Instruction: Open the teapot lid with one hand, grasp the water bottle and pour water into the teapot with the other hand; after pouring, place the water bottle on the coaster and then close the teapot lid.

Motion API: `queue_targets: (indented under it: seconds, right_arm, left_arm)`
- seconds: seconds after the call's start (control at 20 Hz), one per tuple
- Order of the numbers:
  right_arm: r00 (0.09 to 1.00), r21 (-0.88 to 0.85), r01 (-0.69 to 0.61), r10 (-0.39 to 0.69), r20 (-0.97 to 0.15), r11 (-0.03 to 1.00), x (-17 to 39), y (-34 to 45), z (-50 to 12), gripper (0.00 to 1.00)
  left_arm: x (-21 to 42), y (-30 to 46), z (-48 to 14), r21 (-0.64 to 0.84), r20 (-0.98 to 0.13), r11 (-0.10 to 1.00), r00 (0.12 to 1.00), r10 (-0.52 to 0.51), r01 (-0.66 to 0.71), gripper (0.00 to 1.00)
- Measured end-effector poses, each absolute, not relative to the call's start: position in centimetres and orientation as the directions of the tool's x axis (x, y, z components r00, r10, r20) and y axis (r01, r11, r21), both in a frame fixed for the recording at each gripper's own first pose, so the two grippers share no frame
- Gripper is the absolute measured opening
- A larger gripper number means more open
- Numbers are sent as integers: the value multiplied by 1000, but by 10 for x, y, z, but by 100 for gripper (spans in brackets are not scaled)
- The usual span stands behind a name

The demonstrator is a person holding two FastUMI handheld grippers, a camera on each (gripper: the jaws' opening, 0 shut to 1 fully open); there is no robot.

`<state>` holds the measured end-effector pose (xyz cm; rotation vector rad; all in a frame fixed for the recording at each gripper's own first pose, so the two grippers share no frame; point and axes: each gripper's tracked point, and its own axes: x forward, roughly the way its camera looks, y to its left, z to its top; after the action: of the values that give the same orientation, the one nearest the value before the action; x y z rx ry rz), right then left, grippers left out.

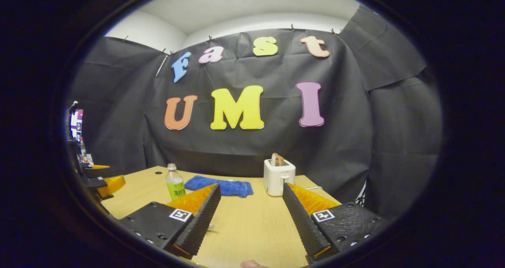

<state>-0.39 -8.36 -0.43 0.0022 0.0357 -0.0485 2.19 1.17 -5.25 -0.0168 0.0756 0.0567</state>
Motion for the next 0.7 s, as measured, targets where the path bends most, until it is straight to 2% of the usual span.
queue_targets:
  seconds: [0.7]
  right_arm:
    - [998, -8, 21, -22, -52, 1000, -11, -78, -4, 95]
  left_arm:
    - [9, 10, -43, -45, -72, 998, 997, 39, -42, 98]
